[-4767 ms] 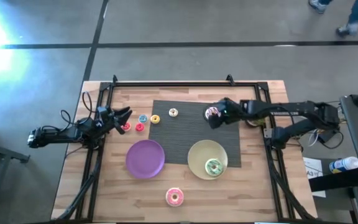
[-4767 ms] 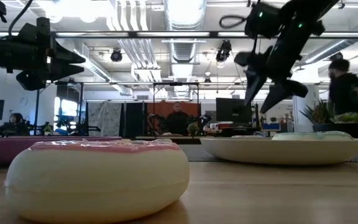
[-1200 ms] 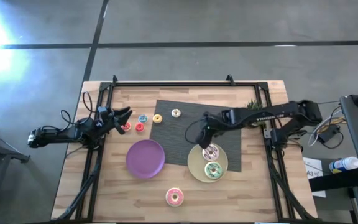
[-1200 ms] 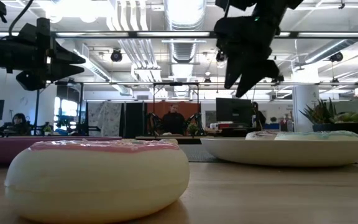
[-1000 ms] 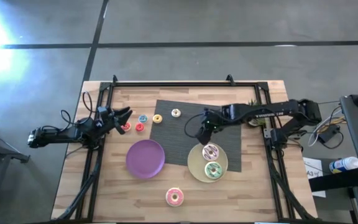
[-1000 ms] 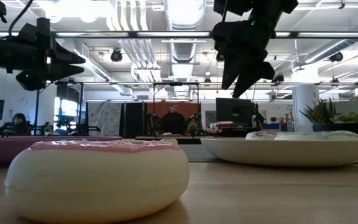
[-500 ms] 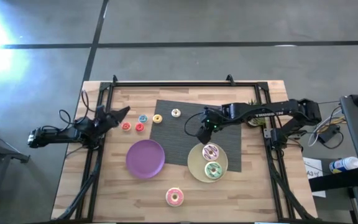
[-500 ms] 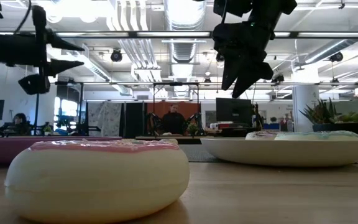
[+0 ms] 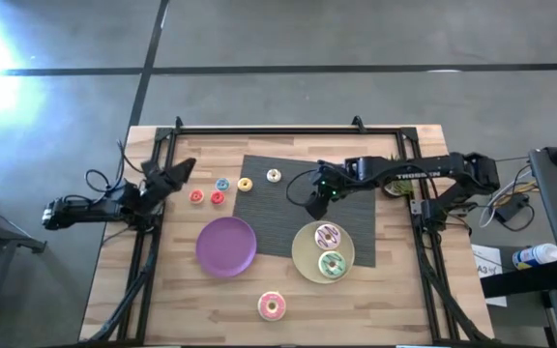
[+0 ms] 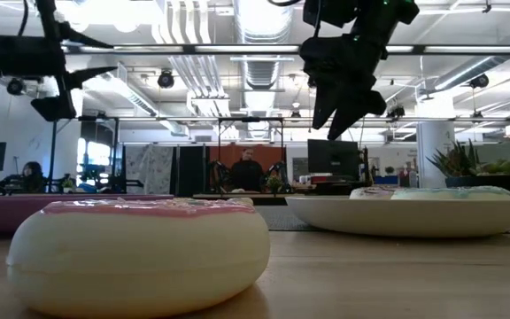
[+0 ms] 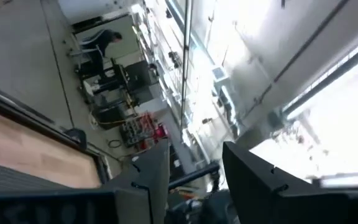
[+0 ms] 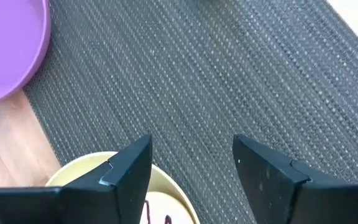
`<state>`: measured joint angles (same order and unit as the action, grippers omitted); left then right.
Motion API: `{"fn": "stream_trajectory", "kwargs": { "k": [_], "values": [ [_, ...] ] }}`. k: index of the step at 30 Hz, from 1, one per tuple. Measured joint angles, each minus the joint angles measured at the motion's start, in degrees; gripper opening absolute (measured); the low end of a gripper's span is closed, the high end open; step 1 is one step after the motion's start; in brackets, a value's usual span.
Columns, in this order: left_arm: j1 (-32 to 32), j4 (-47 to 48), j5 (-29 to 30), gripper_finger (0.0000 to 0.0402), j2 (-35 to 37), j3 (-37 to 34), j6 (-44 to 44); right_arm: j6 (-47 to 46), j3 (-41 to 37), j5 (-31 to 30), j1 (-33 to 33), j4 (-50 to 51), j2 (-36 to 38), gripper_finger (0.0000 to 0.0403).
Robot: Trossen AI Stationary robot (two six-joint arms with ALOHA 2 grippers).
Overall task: Pick & Place donuts
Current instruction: Put the large pink donut on the white plate
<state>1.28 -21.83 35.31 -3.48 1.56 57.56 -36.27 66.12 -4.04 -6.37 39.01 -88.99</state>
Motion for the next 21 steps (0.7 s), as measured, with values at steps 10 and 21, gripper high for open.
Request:
{"fn": "stream_trajectory", "kwargs": {
  "k": [10, 21],
  "values": [
    [0.13, 32.72, 0.19, 0.0124, -16.35, 11.29, 5.09, -0.16, -0.01, 0.03, -1.45, -1.88, 0.0, 0.0214],
    [-1.64, 35.66, -22.16, 0.0124, -36.22, 21.61, -5.78, 3.72, -0.01, 5.96, -1.15, -1.82, 0.0, 0.0214]
  ]
}}
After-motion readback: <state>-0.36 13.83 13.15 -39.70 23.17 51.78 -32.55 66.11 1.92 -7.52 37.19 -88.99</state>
